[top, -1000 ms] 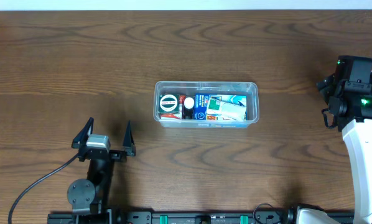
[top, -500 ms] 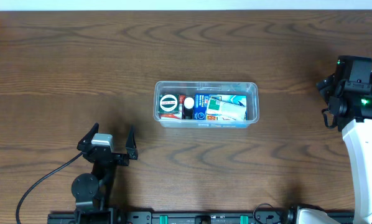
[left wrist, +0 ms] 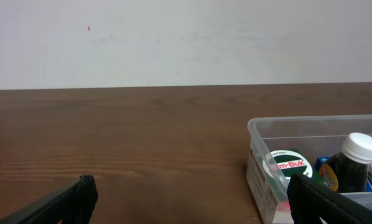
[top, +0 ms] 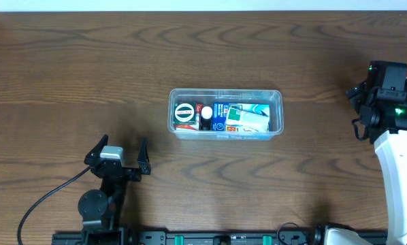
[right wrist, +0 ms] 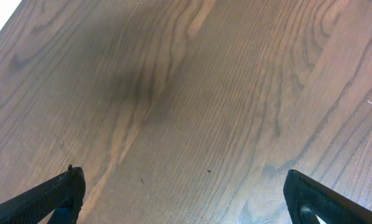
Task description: Pack container
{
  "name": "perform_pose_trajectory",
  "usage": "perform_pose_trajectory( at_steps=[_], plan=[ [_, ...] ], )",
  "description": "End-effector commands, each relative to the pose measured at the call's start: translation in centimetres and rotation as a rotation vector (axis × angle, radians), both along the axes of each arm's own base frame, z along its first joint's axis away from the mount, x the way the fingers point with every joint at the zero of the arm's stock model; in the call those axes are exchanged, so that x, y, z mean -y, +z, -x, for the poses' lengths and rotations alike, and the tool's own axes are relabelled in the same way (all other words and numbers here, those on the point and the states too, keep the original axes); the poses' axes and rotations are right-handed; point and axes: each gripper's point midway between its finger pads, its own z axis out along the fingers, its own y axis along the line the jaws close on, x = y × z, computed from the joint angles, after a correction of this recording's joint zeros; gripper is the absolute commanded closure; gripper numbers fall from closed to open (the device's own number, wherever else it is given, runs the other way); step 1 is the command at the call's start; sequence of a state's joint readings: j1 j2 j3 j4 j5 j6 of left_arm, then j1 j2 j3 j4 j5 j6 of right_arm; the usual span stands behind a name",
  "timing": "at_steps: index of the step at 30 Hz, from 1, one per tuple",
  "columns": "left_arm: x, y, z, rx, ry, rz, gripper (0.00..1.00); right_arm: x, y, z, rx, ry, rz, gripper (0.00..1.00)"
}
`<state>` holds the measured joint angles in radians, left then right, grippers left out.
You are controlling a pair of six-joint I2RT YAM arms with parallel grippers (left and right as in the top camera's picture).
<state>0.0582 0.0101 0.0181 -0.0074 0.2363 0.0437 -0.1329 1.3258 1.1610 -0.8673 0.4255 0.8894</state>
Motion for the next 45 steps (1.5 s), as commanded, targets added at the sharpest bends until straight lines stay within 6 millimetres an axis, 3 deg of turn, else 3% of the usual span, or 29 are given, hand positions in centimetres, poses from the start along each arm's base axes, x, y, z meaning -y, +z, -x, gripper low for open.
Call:
perform_pose_trajectory(
  at_steps=[1,20,23,27,32,35,40,45],
  plan=[
    [0.1,-1.6,0.1,-0.051,-0.006,0.016,0.02,0.4,0.3,0.1,0.011,-0.024,0.007,0.01],
    [0.1,-1.6,0.1,-0.051,-0.006,0.016,0.02,0.1,0.1,0.0,0.006,-0.016,0.006,0.01],
    [0.1,-1.6,0.1,-0.051,-0.006,0.016,0.02,-0.8,0.3,0.2,0.011,0.016,0.009,0.01],
    [0.1,-1.6,0.1,-0.051,-0.006,0.016,0.02,-3.0,-0.1,2.0,0.034,0.082,0.009,0.01],
    [0.1,-1.6,0.1,-0.051,-0.006,0.016,0.02,-5.0,-4.0,6.4,-0.008,0.160,0.013,0.01],
    [0.1,-1.6,0.1,-0.051,-0.006,0.016,0.02,-5.7,-5.9,7.6,0.060,0.190,-0.002,0.01],
    [0.1,-1.6,0.1,-0.051,-0.006,0.016,0.02,-7.5,-7.5,6.8,0.264,0.370,0.016,0.01],
    [0.1,-1.6,0.1,-0.051,-0.006,0.016,0.02,-11.1,-6.8,5.1,0.469,0.709,0.123,0.01]
  ],
)
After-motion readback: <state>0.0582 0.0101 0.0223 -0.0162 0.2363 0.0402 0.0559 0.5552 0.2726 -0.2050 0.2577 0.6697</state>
